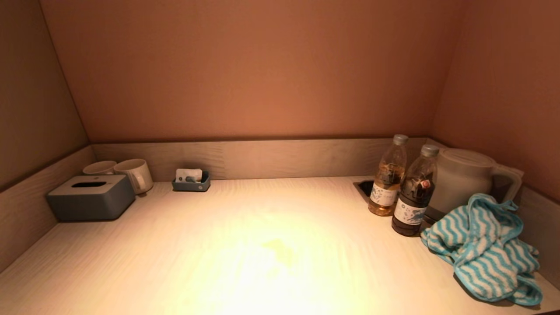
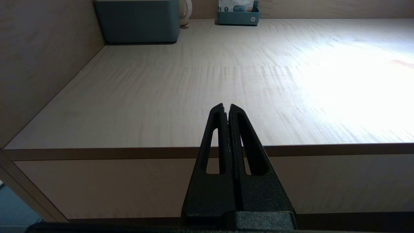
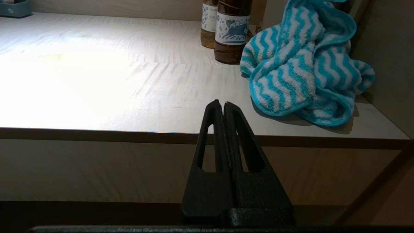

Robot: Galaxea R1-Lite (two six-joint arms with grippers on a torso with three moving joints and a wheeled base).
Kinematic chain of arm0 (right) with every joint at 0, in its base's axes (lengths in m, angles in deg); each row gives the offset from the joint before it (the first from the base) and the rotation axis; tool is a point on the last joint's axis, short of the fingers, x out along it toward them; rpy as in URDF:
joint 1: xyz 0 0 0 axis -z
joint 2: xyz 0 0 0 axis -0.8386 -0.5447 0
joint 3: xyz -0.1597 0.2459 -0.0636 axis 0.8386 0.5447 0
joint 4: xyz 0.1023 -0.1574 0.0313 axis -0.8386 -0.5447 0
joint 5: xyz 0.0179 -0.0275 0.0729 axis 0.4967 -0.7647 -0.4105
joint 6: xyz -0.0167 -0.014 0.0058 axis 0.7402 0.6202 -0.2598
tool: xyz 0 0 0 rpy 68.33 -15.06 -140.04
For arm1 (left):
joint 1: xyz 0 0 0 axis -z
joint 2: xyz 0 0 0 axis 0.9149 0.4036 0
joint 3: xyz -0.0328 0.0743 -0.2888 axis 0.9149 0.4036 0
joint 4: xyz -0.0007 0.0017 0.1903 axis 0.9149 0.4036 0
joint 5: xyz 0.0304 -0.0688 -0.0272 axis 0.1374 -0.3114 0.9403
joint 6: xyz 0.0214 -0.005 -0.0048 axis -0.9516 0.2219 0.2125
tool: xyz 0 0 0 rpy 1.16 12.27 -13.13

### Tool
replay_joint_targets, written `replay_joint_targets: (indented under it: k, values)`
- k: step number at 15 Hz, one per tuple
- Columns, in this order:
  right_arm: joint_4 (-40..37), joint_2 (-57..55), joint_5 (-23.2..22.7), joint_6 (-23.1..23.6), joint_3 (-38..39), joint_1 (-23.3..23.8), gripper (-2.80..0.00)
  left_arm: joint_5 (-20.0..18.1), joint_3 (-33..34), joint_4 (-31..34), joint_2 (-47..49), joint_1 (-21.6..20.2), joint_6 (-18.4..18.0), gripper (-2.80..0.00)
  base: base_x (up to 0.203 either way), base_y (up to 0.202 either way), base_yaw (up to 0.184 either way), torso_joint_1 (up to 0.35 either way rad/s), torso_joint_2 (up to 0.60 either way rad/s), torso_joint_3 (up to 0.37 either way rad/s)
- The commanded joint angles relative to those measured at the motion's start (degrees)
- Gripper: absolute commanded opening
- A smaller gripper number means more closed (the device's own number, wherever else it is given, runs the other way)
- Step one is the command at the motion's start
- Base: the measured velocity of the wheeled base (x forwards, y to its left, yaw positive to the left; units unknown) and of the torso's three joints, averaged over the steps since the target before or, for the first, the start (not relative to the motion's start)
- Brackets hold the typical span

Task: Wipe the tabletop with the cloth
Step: Pick up the tablecloth

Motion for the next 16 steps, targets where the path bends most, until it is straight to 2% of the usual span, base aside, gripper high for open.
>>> replay_joint_targets:
  k: [1, 12, 16]
  values:
    - [0.0, -0.1, 0.0, 0.0, 0.0, 0.0, -2.8, 0.0, 0.0, 0.0, 0.0, 0.0, 0.0, -2.8, 0.0, 0.0, 0.0, 0.0, 0.0, 0.0]
    - [0.0, -0.1, 0.5, -0.8, 0.0, -0.1, -2.8, 0.0, 0.0, 0.0, 0.0, 0.0, 0.0, -2.8, 0.0, 0.0, 0.0, 0.0, 0.0, 0.0]
    - [0.4, -0.1, 1.0, 0.5, 0.0, -0.1, -2.8, 0.0, 0.0, 0.0, 0.0, 0.0, 0.0, -2.8, 0.0, 0.0, 0.0, 0.0, 0.0, 0.0]
